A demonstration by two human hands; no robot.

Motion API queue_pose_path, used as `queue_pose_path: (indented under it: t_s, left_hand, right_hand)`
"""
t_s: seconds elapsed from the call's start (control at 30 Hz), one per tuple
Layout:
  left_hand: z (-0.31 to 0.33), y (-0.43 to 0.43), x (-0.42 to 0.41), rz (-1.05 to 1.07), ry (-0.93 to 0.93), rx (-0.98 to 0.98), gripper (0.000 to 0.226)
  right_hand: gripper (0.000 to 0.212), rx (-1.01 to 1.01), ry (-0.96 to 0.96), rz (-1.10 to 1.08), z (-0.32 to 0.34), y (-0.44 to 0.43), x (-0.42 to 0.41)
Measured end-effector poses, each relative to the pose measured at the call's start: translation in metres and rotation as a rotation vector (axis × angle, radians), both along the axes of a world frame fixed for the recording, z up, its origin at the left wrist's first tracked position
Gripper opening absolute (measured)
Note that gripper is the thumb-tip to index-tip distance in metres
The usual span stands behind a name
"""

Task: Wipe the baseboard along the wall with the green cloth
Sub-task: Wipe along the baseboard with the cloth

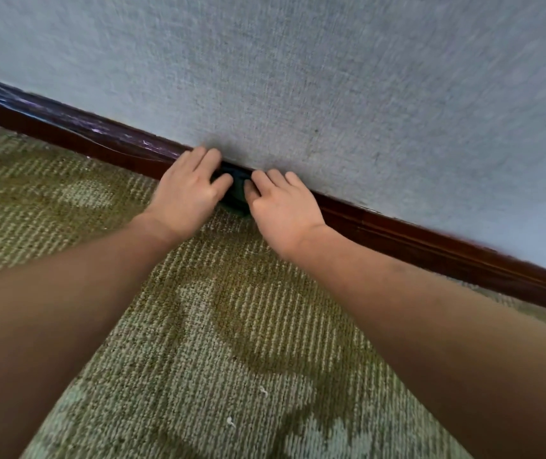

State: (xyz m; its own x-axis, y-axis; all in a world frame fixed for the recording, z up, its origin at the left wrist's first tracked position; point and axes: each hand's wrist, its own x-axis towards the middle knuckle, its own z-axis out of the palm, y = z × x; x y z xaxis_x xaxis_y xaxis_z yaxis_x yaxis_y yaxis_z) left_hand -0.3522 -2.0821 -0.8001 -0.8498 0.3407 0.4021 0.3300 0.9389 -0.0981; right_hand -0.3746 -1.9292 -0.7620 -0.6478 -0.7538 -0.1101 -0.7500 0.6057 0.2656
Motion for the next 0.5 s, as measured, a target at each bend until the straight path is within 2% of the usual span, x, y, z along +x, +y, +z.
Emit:
queue_pose_path:
  t_s: [0.2,0.3,0.4,0.5]
  left_hand:
    - [0.0,-0.001,0.002,-0.014,0.017,0.028,0.027]
    - [0.002,-0.002,0.003,0.009,-0.016,0.042,0.012]
    - [0.005,-0.002,0.005,0.036,-0.06,0.018,0.026]
    - [0.009,-0.002,0.003,0.015,-0.05,-0.001,0.027]
  right_hand:
    - [0.048,0.102,0.009,-0.004,0.009,-0.006,0.002]
    - [0.046,0.142,-0.002,-0.02,0.014,-0.01,0.003]
    - [0.044,0.161,-0.018,-0.009,0.016,-0.013,0.001]
    - [0.043,0.146,-0.021,-0.001,0.017,-0.01,-0.002]
